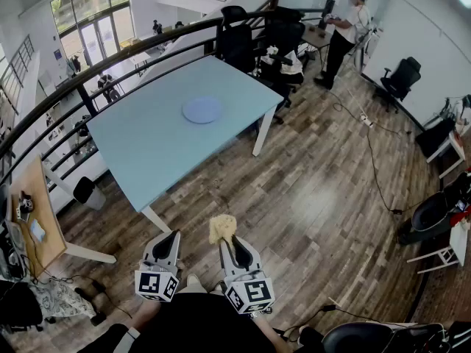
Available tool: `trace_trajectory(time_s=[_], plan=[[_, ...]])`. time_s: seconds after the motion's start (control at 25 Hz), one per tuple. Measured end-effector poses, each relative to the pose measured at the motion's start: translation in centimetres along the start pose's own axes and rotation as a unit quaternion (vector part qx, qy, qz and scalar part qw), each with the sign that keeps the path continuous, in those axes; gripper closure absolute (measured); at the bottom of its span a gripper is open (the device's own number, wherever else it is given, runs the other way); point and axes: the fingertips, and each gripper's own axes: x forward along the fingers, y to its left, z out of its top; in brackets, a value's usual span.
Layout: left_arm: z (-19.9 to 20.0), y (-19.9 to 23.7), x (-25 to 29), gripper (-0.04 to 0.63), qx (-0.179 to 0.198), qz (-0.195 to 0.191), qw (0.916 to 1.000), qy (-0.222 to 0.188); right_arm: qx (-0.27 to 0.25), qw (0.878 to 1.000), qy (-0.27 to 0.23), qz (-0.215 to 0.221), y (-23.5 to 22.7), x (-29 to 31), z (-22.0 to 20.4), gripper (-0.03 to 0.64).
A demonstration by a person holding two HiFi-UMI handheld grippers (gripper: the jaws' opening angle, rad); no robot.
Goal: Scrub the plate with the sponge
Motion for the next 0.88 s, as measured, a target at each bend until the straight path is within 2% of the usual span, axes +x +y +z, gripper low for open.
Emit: trace_trajectory(time_s=[0.36, 0.52, 0.68, 0.88], plan=[[0.0, 1.3, -0.1, 0.594, -0.004, -0.006, 1.0, 0.006, -0.003, 1.0, -0.002, 0.014, 2.6, 1.3, 0.3, 0.534], [-0.4, 1.3, -0.1, 0.594, -0.007, -0.017, 0.9998, 0.011, -0.002, 1.0, 0.002, 0.008, 3.0, 1.3, 0.0, 0.534], [-1.0, 0.7, -0.1, 0.594, -0.005, -0.035, 0.9992, 0.018, 0.019, 1.0, -0.005, -0.002, 2.5, 1.1, -0.5, 0.534], [-1.6, 1.9, 0.5, 0.594, -0.011, -0.05, 0.9985, 0.018, 0.02, 1.0, -0.007, -0.023, 2.8, 1.5, -0.9, 0.534]])
